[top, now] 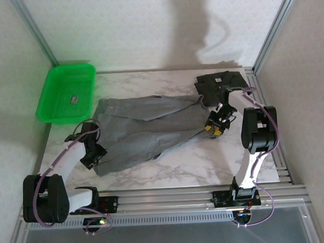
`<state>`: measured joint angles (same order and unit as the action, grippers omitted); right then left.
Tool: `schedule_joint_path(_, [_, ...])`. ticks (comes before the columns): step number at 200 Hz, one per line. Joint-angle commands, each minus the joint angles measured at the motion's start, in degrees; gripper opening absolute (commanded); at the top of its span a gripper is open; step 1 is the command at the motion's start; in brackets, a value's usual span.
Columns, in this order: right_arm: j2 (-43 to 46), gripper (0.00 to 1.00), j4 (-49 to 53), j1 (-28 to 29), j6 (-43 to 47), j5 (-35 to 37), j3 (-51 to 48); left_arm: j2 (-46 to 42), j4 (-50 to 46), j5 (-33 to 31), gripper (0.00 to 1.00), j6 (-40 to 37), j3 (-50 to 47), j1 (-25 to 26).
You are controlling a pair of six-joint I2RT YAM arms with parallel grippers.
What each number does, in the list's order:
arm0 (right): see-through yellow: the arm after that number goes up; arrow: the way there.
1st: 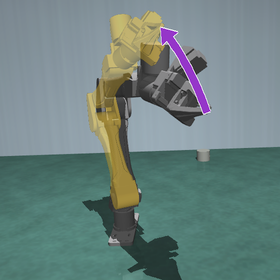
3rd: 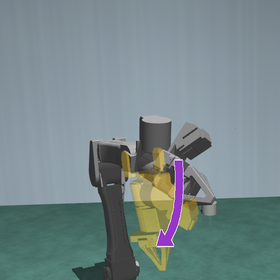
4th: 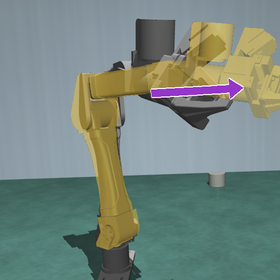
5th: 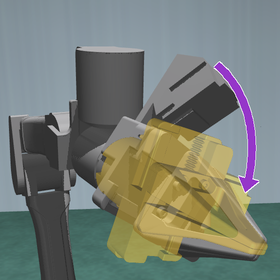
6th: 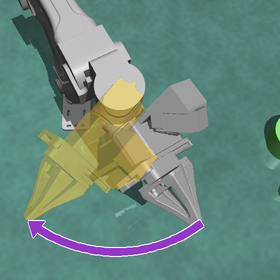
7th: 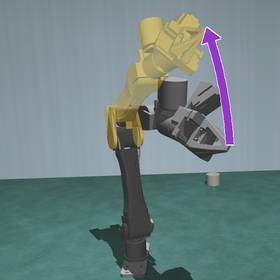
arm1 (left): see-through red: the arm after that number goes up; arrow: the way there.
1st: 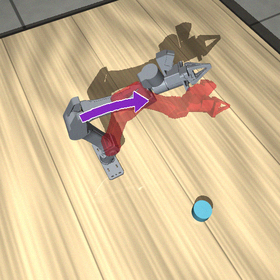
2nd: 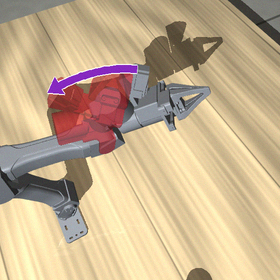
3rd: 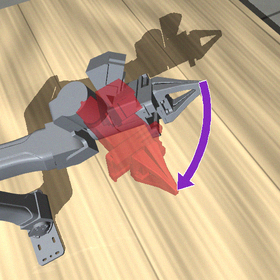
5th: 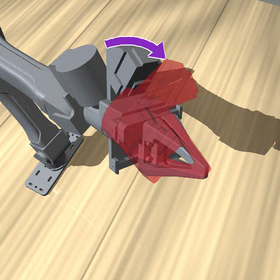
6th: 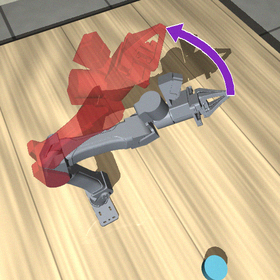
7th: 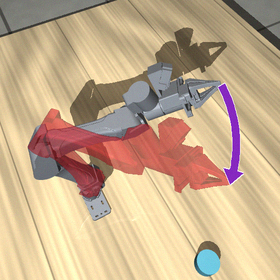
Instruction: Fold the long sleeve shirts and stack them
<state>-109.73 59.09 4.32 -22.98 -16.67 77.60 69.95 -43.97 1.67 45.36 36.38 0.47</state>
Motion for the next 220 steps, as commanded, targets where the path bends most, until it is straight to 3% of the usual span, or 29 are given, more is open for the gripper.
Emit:
schedule_joint_path(1, [3.24, 0.57, 0.02, -0.27, 0.54, 0.3, -0.54, 0.78, 3.17, 0.13, 0.57, 0.16, -1.77, -0.47])
schedule_joint_path(25, [5.52, 0.65, -0.67, -0.3, 0.7, 1.19, -1.11, 1.5, 4.88, 0.61, 0.48, 0.23, -3.18, -0.47])
schedule_joint_path(86, [5.23, 0.63, -0.99, -0.34, 0.74, 0.32, -0.75, 4.3, 7.18, 0.25, 0.17, 0.55, -2.55, -0.47])
schedule_joint_path(108, [5.24, 0.63, -1.16, -0.34, 0.75, 0.32, -0.77, 1.83, 5.13, -0.94, 0.0, 0.38, -1.02, -0.47])
schedule_joint_path(148, [4.17, 0.63, -1.08, -0.3, 0.86, 0.12, -0.21, -2.47, 1.57, 1.82, 0.0, 1.98, 0.75, 0.38])
schedule_joint_path(194, [3.04, 0.63, -0.73, -0.3, 0.99, -0.3, 1.15, -5.56, -3.79, 0.7, 0.01, 2.89, 5.58, 0.58])
schedule_joint_path(220, [2.24, 0.63, -0.48, -0.36, 1.27, -0.5, 2.03, -3.66, -3.69, 1.05, 0.08, 2.35, 6.33, 0.58])
